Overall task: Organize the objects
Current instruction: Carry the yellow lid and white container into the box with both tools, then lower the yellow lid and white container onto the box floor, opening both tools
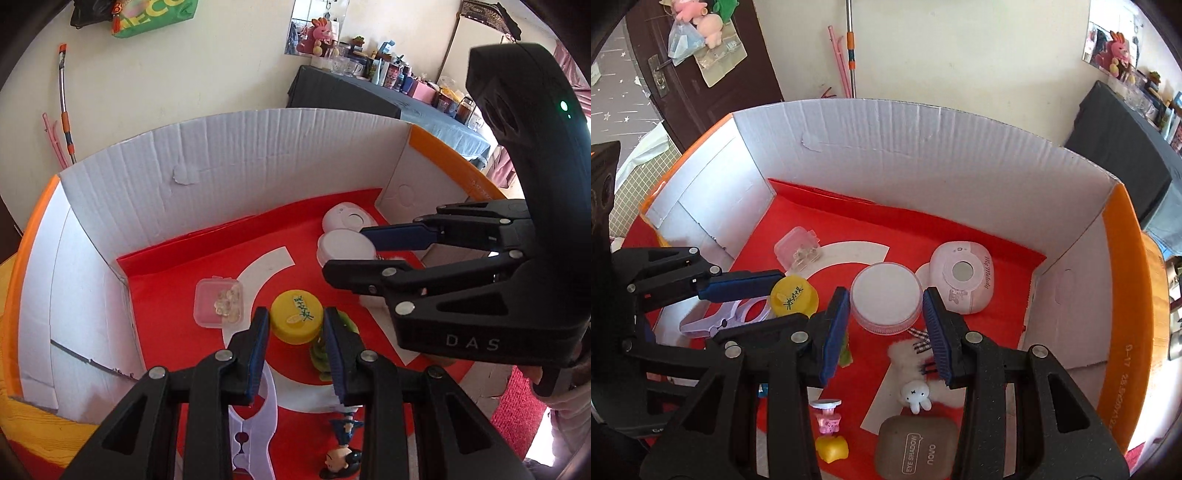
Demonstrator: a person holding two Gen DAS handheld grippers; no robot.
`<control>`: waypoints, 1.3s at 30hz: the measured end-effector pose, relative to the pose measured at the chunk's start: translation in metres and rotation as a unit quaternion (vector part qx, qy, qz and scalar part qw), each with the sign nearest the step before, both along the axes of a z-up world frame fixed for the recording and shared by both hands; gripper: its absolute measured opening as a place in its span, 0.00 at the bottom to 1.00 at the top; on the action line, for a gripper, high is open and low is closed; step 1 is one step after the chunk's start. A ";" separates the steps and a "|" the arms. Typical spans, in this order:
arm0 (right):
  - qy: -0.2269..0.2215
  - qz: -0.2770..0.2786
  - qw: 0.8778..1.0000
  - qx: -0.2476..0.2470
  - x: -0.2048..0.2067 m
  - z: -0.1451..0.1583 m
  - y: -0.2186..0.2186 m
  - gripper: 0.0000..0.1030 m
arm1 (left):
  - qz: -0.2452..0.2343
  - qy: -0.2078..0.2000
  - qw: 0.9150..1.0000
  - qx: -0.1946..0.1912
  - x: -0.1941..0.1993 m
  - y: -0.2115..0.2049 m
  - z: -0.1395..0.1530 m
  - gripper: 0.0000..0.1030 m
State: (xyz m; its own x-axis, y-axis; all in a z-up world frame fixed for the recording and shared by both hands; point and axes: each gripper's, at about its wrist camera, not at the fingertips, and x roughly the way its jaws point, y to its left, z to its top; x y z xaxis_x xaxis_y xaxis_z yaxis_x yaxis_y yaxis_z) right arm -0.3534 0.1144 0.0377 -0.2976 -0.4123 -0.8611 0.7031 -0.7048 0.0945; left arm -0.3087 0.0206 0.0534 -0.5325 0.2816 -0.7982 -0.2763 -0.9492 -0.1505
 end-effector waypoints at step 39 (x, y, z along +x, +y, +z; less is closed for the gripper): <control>-0.081 -0.022 0.996 0.028 -0.018 -0.019 0.010 0.39 | 0.017 -0.059 0.998 -0.028 -0.018 -0.004 -0.024 0.31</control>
State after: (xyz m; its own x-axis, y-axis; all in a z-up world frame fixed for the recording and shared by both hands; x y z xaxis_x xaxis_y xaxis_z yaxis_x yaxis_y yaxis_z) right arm -0.3710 0.1244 0.0187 -0.1697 -0.3523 -0.9204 0.6495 -0.7424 0.1644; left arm -0.3264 0.0166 0.0296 -0.4419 0.2182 -0.8701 -0.2280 -0.9654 -0.1263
